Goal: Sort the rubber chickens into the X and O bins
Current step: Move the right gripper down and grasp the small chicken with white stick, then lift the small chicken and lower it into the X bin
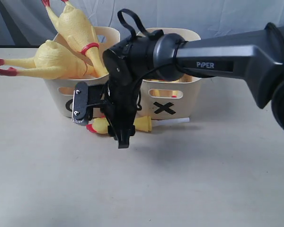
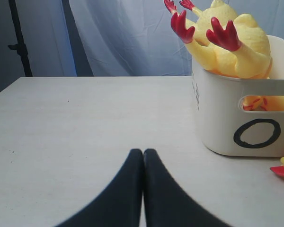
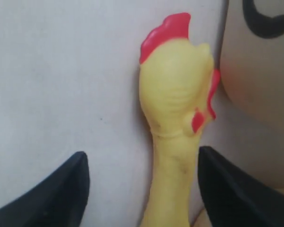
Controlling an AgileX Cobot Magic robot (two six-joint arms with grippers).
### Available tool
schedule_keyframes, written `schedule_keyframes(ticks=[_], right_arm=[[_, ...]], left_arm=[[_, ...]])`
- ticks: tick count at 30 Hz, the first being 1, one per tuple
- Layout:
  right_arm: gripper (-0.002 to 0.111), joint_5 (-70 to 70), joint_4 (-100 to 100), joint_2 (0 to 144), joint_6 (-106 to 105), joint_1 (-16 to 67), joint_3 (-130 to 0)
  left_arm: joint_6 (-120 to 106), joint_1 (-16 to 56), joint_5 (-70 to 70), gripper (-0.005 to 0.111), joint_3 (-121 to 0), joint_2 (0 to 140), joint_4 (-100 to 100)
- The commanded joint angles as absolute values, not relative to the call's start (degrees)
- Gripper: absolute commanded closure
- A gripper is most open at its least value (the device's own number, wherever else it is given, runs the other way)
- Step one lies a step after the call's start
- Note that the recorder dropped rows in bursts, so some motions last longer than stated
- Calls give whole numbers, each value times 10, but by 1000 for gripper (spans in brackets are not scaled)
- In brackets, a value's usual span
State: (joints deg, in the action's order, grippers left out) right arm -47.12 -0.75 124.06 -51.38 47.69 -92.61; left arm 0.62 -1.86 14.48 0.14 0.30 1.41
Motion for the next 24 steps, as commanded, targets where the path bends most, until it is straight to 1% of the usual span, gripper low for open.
schedule_keyframes(ticks=[1,5,6,7,8,10,11,12,13,18,24], right_arm=[[46,-436,-7,1271,-518,474,-927],[46,-429,-38,1301,-492,474,-927],[50,-433,-48,1306,-483,474,-927],[58,-441,-54,1308,-478,474,-927],[72,-456,-61,1311,-478,474,-927],[109,-491,-71,1311,-478,475,-927],[106,-510,-73,1311,-471,475,-927],[106,-527,-73,1309,-470,475,-927],[109,-555,-71,1308,-462,475,-927],[109,-645,-70,1289,-431,475,-927],[109,-657,-36,1205,-427,485,-927]], left_arm=[[9,-17,136,107,0,0,16],[9,-17,136,107,0,0,16],[9,-17,136,107,0,0,16],[9,-17,136,107,0,0,16],[9,-17,136,107,0,0,16],[9,-17,136,107,0,0,16],[9,-17,136,107,0,0,16],[9,-17,136,107,0,0,16],[9,-17,136,107,0,0,16],[9,-17,136,107,0,0,16],[9,-17,136,107,0,0,16]])
